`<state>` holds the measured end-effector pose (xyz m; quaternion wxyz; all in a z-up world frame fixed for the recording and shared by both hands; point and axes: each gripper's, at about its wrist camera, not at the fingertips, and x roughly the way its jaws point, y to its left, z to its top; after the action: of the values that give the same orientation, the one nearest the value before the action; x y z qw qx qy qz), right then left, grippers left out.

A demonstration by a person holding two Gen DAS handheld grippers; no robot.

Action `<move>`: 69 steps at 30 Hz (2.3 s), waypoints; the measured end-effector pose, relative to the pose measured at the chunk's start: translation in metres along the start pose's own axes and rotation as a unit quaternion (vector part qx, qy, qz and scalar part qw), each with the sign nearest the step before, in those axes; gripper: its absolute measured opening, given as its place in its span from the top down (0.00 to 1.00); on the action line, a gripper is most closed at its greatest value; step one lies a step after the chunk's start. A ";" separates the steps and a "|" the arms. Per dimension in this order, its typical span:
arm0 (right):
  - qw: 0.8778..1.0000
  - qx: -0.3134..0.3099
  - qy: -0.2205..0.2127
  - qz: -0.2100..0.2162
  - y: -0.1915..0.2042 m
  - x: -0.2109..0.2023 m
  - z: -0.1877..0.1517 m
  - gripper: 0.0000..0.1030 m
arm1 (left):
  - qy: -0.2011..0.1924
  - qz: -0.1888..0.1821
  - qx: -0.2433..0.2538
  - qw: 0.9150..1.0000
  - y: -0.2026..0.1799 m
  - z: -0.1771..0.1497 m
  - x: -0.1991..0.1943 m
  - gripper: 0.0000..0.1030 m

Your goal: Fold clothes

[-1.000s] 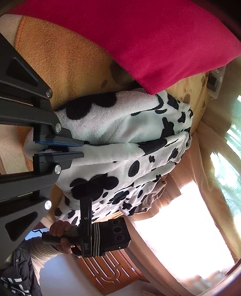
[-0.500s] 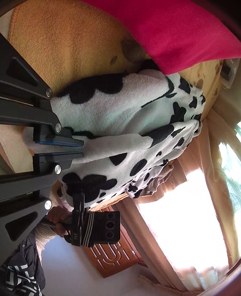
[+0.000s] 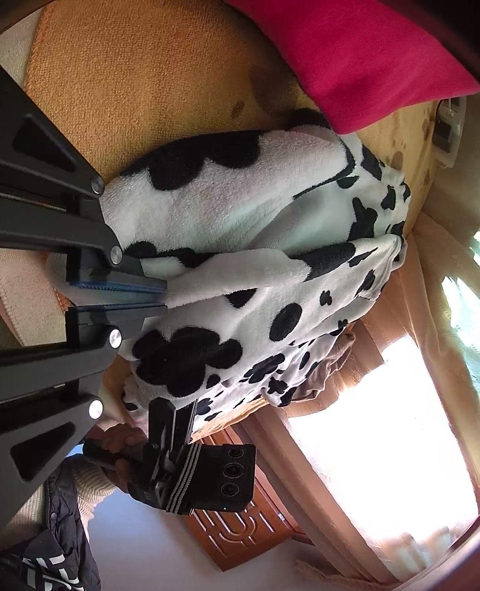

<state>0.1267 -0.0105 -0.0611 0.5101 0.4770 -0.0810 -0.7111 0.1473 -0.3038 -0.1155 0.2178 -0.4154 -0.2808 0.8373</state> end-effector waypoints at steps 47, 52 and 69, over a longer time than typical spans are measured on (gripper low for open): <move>0.994 0.059 -0.068 0.062 -0.016 -0.019 -0.005 0.84 | 0.022 -0.019 0.022 0.999 -0.006 0.024 0.038 0.52; 0.994 0.065 -0.064 0.060 -0.021 -0.017 -0.005 0.84 | 0.022 -0.045 0.017 0.999 -0.007 0.022 0.033 0.79; 0.998 -0.008 0.044 0.052 0.013 0.005 -0.040 0.77 | 0.076 -0.040 0.014 0.996 -0.002 -0.034 0.003 0.79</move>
<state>0.1657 -0.0056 -0.0776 0.5527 0.4994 -0.0774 -0.6626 0.1738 -0.2903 -0.1330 0.2775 -0.4629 -0.2680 0.7981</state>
